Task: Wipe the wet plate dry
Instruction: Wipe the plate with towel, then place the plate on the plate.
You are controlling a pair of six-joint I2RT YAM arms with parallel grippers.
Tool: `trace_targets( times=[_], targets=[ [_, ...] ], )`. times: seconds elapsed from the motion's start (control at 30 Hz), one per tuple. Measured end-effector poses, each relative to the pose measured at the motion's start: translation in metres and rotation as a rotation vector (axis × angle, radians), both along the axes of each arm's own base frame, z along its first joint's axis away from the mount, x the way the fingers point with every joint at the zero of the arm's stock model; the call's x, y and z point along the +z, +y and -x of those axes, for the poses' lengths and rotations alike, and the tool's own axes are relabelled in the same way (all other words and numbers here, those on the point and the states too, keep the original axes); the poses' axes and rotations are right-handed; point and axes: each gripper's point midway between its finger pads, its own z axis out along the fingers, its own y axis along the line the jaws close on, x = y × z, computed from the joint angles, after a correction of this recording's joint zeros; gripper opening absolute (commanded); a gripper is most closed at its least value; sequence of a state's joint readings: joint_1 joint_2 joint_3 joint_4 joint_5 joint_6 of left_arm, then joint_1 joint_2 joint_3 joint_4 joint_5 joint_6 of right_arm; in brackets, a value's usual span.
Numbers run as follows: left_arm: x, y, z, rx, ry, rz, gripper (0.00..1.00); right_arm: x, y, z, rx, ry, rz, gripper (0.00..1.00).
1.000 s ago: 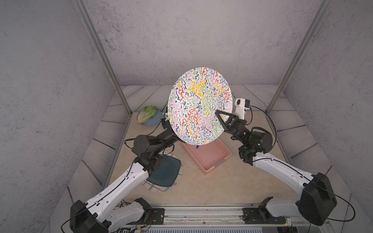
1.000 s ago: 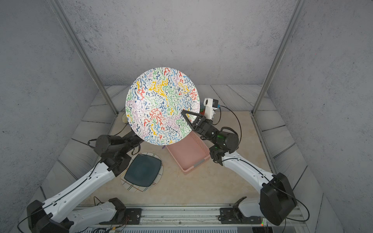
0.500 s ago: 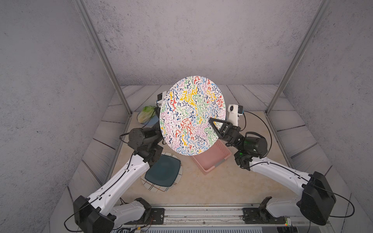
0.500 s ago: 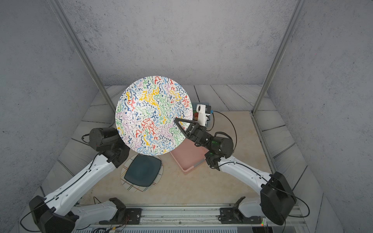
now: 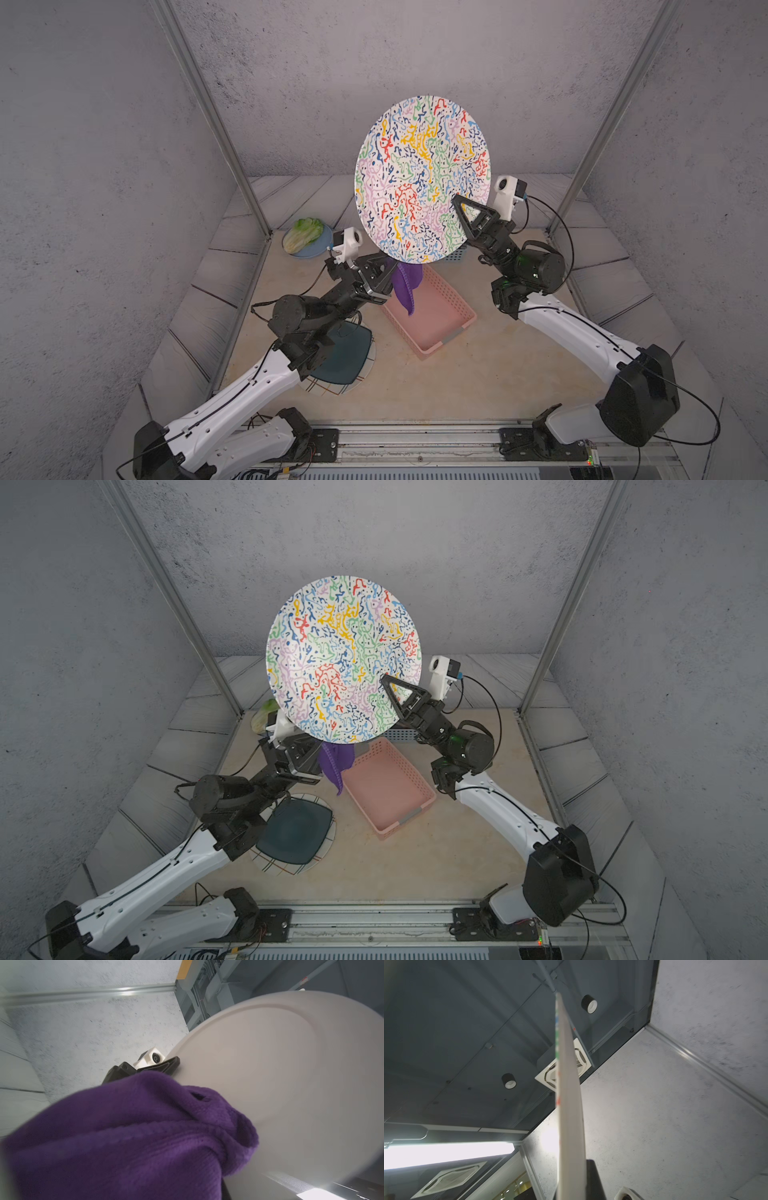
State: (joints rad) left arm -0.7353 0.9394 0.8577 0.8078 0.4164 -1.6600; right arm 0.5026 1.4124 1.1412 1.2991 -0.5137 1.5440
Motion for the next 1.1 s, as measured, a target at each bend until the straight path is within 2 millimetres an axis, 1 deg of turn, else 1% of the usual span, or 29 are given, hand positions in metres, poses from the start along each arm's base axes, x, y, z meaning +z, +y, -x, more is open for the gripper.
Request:
trace_targets(
  times=[0.1, 0.13, 0.2, 0.27, 0.3, 0.37, 0.4, 0.43, 0.53, 0.6, 0.63, 0.7, 0.77, 0.83, 0.97, 1.1],
  targets=[
    [-0.006, 0.022, -0.003, 0.138, -0.056, -0.141, 0.00, -0.027, -0.015, -0.024, -0.095, 0.100, 0.057, 0.00],
    [-0.002, 0.030, -0.001, 0.196, -0.094, -0.201, 0.00, -0.038, -0.017, -0.030, -0.122, 0.135, 0.087, 0.00],
    [0.019, 0.049, 0.009, 0.326, -0.189, -0.312, 0.00, -0.060, -0.015, -0.037, -0.164, 0.196, 0.164, 0.00],
    [0.040, 0.073, 0.021, 0.474, -0.281, -0.412, 0.00, -0.083, -0.010, -0.039, -0.187, 0.256, 0.258, 0.00],
    [0.047, 0.086, 0.026, 0.550, -0.320, -0.462, 0.00, -0.093, -0.008, -0.039, -0.192, 0.280, 0.300, 0.00],
    [0.052, 0.105, 0.031, 0.664, -0.368, -0.561, 0.00, -0.110, -0.002, -0.034, -0.185, 0.305, 0.382, 0.00],
    [0.050, 0.111, 0.030, 0.707, -0.379, -0.615, 0.00, -0.118, 0.002, -0.030, -0.180, 0.313, 0.419, 0.00],
    [0.043, 0.114, 0.025, 0.738, -0.379, -0.677, 0.00, -0.125, 0.006, -0.026, -0.174, 0.317, 0.448, 0.00],
    [0.005, 0.116, 0.001, 0.778, -0.336, -0.885, 0.00, -0.153, 0.028, -0.008, -0.125, 0.332, 0.544, 0.00],
    [-0.024, 0.114, -0.015, 0.775, -0.296, -1.018, 0.00, -0.177, 0.049, 0.010, -0.073, 0.342, 0.623, 0.00],
    [-0.039, 0.114, -0.021, 0.769, -0.275, -1.085, 0.00, -0.193, 0.062, 0.022, -0.040, 0.349, 0.675, 0.00],
    [-0.056, 0.115, -0.027, 0.759, -0.253, -1.163, 0.00, -0.216, 0.081, 0.040, 0.011, 0.355, 0.750, 0.00],
    [-0.065, 0.118, -0.027, 0.759, -0.245, -1.204, 0.00, -0.235, 0.097, 0.051, 0.052, 0.361, 0.808, 0.00],
    [-0.065, 0.122, -0.024, 0.768, -0.248, -1.213, 0.00, -0.253, 0.110, 0.055, 0.071, 0.375, 0.849, 0.00],
    [-0.064, 0.127, -0.018, 0.780, -0.257, -1.206, 0.00, -0.297, 0.134, 0.056, 0.082, 0.433, 0.938, 0.00],
    [-0.071, 0.127, -0.018, 0.771, -0.258, -1.225, 0.00, -0.335, 0.156, 0.054, 0.077, 0.485, 1.015, 0.00]
  ],
)
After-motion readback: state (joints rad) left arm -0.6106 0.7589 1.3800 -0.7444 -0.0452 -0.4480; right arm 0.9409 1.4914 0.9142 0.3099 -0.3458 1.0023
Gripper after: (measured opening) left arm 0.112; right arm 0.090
